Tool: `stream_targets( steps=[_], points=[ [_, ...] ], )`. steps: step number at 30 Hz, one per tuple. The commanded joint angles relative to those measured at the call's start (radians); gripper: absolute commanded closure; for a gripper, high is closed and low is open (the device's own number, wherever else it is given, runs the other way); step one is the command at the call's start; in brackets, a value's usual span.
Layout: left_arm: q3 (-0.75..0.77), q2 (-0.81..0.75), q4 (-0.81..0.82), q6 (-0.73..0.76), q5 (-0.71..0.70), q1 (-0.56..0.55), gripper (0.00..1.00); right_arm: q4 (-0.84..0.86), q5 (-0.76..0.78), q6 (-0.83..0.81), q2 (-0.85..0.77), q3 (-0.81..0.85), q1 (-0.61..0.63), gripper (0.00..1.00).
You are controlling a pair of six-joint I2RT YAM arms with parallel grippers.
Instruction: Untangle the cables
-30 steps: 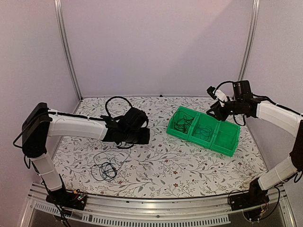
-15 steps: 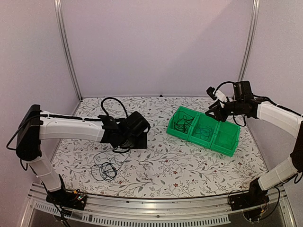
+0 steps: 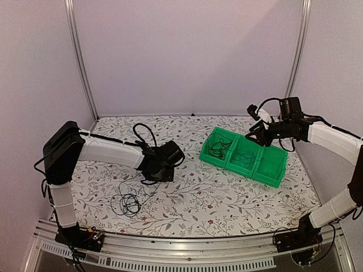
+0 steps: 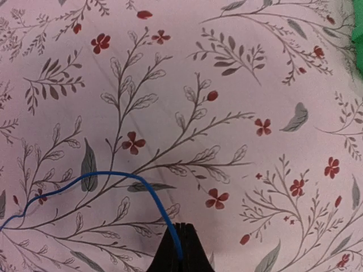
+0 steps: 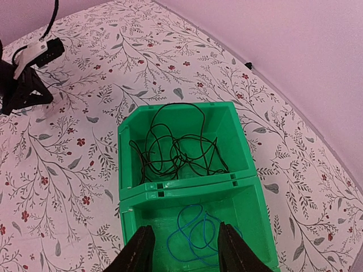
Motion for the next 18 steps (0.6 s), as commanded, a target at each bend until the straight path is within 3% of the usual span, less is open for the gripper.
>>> stream_targets(
  steps=[1,7,12,14,18],
  points=[
    [0.108,-0.045,0.031,0.156,-0.074,-0.067,1.0,-0.004,-0.02,-0.005,-0.014,-0.002,-0.001,0.58],
    [0.269,-0.121,0.078,0.426,-0.068,-0.236,1.0,-0.011,-0.047,-0.013,-0.007,-0.001,-0.001,0.58],
    [0.31,-0.191,0.12,0.496,0.011,-0.288,1.0,-0.068,-0.217,-0.039,-0.024,0.011,-0.001,0.57],
    [0.309,-0.218,0.134,0.503,0.046,-0.294,1.0,-0.103,-0.356,-0.073,-0.052,0.021,-0.001,0.51],
    [0.29,-0.269,0.177,0.539,0.136,-0.299,1.0,-0.151,-0.522,-0.119,-0.138,0.032,0.025,0.29]
  ],
)
